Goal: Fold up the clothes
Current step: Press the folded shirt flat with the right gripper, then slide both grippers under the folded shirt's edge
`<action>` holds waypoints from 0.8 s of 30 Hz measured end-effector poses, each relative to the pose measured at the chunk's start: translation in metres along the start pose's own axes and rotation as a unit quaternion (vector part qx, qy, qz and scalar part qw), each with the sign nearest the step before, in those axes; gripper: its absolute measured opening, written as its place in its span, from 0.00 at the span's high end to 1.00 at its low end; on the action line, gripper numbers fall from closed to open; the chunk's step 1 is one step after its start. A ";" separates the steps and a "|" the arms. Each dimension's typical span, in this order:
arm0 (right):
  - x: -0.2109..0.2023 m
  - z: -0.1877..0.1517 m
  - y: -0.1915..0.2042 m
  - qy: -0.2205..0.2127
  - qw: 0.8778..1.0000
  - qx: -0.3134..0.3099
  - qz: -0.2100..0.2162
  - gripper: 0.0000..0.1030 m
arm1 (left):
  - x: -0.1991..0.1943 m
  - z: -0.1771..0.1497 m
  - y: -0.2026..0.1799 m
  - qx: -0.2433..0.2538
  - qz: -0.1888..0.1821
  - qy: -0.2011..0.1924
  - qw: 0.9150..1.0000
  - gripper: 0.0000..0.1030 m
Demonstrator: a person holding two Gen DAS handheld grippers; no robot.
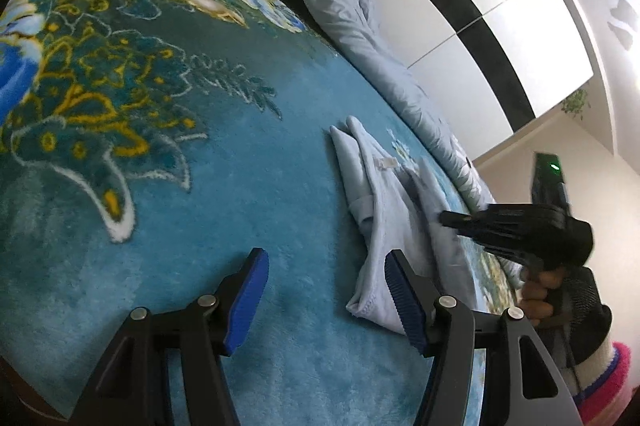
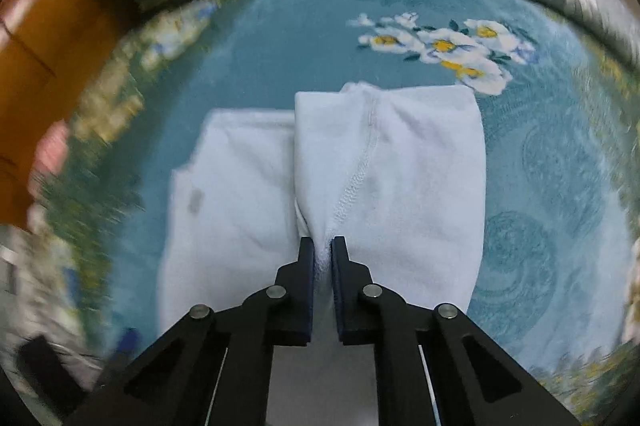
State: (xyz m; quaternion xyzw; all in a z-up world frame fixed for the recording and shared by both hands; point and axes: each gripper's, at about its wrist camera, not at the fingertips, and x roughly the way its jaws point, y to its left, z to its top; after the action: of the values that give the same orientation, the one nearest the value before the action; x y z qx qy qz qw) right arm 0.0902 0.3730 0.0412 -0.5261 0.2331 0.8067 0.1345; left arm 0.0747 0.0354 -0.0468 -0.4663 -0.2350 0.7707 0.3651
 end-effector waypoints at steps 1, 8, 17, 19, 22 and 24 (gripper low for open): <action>-0.009 0.001 0.001 -0.008 1.000 0.001 0.010 0.92 | 0.000 0.001 0.001 -0.002 -0.001 -0.001 1.000 0.37; -0.023 0.006 0.060 -0.014 0.997 -0.063 0.045 0.92 | -0.003 0.000 0.003 -0.003 -0.004 -0.001 1.000 0.37; 0.039 -0.016 0.088 0.040 0.994 -0.084 0.048 0.88 | -0.003 0.000 0.007 -0.002 -0.007 -0.001 1.000 0.37; 0.024 -0.017 0.085 0.036 0.992 -0.090 0.080 0.81 | -0.003 0.001 0.007 -0.003 -0.013 -0.001 1.000 0.37; -0.014 -0.023 0.060 -0.003 0.989 -0.080 0.124 0.70 | -0.003 0.002 0.006 -0.008 -0.033 0.000 0.999 0.36; -0.035 -0.034 0.034 -0.037 0.991 -0.063 0.116 0.67 | -0.002 0.006 -0.004 -0.001 -0.060 0.005 0.998 0.35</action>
State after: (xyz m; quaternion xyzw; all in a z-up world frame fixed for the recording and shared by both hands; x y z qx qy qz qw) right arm 0.1163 0.3275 0.0695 -0.4731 0.2357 0.8488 0.0150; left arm 0.0710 0.0361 -0.0405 -0.4556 -0.2612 0.7451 0.4111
